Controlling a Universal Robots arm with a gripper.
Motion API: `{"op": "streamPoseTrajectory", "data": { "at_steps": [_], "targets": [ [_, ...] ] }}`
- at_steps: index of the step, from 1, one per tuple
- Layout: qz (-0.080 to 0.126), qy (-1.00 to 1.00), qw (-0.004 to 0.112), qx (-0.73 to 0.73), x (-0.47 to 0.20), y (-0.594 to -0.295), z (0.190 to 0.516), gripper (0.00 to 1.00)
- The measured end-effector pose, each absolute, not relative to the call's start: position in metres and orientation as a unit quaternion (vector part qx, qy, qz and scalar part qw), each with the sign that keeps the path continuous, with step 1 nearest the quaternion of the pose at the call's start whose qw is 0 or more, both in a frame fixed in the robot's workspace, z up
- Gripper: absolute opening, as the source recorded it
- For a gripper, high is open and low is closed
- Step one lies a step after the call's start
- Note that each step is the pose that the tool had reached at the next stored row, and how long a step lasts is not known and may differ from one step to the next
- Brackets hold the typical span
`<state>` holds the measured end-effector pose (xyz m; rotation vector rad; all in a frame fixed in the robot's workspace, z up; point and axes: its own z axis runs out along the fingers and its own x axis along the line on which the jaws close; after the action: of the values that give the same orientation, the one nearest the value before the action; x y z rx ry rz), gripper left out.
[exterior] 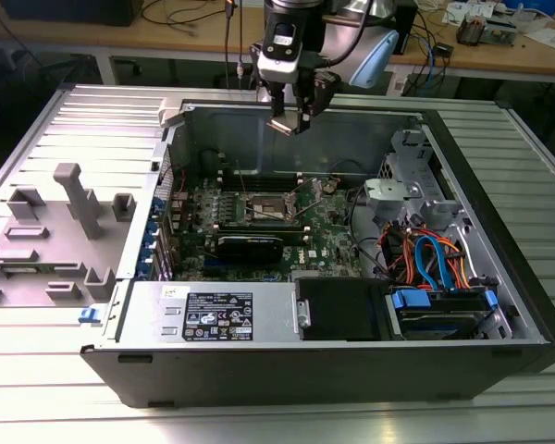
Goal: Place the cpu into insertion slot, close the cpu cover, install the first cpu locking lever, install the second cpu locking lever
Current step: 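Place the cpu into insertion slot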
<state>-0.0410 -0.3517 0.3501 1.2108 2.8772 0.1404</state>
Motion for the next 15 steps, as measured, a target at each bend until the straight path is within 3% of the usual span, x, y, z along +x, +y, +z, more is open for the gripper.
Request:
{"op": "streamPoseTrajectory", "data": {
  "at_steps": [15],
  "targets": [
    [0.045, 0.918, 0.009, 0.395, -0.0410, -0.3517, 0.3501, 0.54]
  ]
}}
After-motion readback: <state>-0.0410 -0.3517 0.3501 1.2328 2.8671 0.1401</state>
